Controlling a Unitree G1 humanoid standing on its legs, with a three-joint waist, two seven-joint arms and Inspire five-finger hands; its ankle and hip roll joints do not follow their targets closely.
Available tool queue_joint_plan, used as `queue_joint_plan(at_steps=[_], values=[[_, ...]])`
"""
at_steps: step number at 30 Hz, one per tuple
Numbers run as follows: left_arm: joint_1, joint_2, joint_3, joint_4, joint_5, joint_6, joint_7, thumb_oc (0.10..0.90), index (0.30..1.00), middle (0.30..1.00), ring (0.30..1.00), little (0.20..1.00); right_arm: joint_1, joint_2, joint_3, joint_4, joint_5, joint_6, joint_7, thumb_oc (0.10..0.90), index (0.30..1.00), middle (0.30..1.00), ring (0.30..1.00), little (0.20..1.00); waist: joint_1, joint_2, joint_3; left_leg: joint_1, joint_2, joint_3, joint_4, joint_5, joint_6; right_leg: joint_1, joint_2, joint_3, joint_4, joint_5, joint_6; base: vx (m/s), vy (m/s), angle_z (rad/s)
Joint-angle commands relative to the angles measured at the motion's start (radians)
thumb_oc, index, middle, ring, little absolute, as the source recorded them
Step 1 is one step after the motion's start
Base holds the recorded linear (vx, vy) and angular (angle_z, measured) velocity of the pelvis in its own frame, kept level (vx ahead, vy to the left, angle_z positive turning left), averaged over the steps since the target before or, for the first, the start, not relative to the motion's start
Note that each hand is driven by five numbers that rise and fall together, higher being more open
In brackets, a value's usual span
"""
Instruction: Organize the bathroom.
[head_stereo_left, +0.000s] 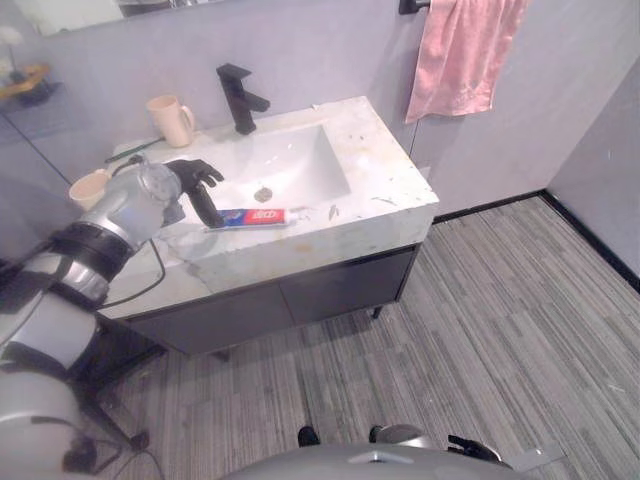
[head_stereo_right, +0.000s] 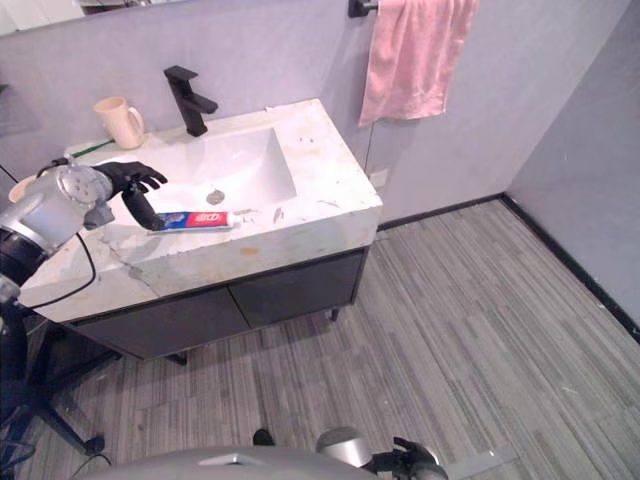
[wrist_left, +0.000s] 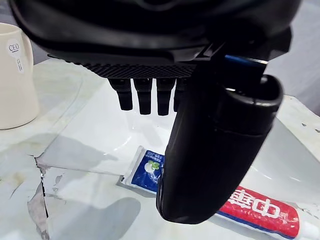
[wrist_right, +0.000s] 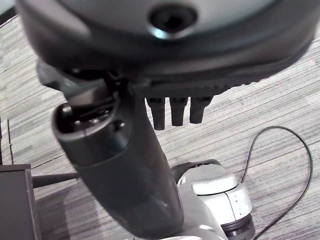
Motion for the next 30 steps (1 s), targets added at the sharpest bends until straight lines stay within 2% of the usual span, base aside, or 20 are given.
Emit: queue_joint_plan(at_steps=[1,7,11,16,23,30], values=[[-0.054,0.059,0.095,0.018,0.027,-0.017,-0.057,0.800,0.900,0.900,0.900,0.900,0.002,-0.051,0.001,-0.008,-0.008,-0.002,-0.001,0.800,0.900,0.900,0.900,0.900,0.016,0.039,-0.028,0.005,0.023,-0.079,0.035,-0.092,-0.039,-0.048,0.017,-0.086,0.156,-0.150,0.069,-0.04,-0.018,0.01],[-0.008,0.085,0.100,-0.041,0.011,0.008,-0.110,0.800,0.900,0.900,0.900,0.900,-0.013,-0.060,-0.013,0.001,0.000,0.004,0.003,0.800,0.900,0.900,0.900,0.900,0.028,0.046,-0.027,0.012,0.023,-0.089,0.031,-0.094,-0.037,-0.044,0.016,-0.094,0.154,-0.153,0.068,-0.02,-0.008,0.01],[0.021,0.105,0.115,-0.079,0.036,-0.001,-0.122,0.800,0.900,0.900,0.900,0.900,-0.016,-0.064,-0.018,0.006,0.009,0.005,0.009,0.800,0.900,0.900,0.900,0.900,0.038,0.050,-0.030,0.018,0.024,-0.098,0.023,-0.094,-0.036,-0.042,0.015,-0.102,0.153,-0.157,0.067,0.00,0.000,0.00],[0.027,0.121,0.135,-0.093,0.043,-0.017,-0.077,0.800,0.900,0.900,0.900,0.900,-0.010,-0.061,-0.021,0.012,0.010,0.000,0.015,0.800,0.900,0.900,0.900,0.900,0.039,0.050,-0.034,0.020,0.024,-0.099,0.017,-0.093,-0.036,-0.042,0.014,-0.108,0.151,-0.157,0.068,0.00,-0.002,0.01],[0.020,0.145,0.150,-0.088,0.065,-0.043,-0.095,0.800,0.900,0.900,0.900,0.900,-0.002,-0.058,-0.021,0.008,0.005,0.000,0.015,0.800,0.900,0.900,0.900,0.900,0.036,0.051,-0.037,0.026,0.023,-0.094,0.017,-0.098,-0.034,-0.047,0.012,-0.112,0.155,-0.157,0.072,0.00,0.000,0.00],[0.008,0.148,0.151,-0.087,0.060,-0.054,-0.059,0.800,0.900,0.900,0.900,0.900,0.002,-0.053,-0.019,0.017,0.000,-0.005,0.017,0.800,0.900,0.900,0.900,0.900,0.031,0.053,-0.040,0.033,0.020,-0.084,0.019,-0.108,-0.029,-0.052,0.007,-0.111,0.166,-0.162,0.079,0.00,0.000,0.00]])
